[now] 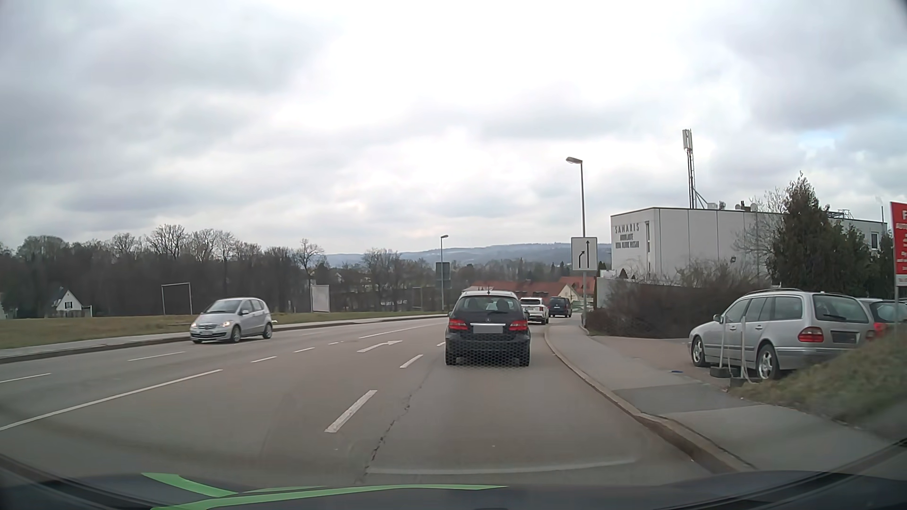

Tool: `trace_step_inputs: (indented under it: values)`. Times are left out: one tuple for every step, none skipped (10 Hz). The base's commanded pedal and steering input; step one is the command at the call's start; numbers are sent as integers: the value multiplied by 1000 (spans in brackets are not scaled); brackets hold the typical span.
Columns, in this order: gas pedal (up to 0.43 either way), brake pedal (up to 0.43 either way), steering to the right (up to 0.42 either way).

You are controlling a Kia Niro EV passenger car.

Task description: Follow the waypoints while adhering to traffic rules and regulations

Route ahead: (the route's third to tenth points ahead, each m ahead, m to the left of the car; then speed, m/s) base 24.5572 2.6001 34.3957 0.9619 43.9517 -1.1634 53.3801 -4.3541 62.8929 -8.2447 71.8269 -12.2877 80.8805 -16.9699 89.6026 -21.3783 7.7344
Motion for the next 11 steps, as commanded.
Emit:
trace_step_inputs:
  values:
    - [0,79,25]
    - [0,73,21]
    - [0,61,22]
    - [0,49,22]
    - [0,37,22]
    - [0,18,23]
    - [0,6,24]
    - [0,0,24]
    - [0,0,26]
    - [0,0,27]
    - [0,0,28]
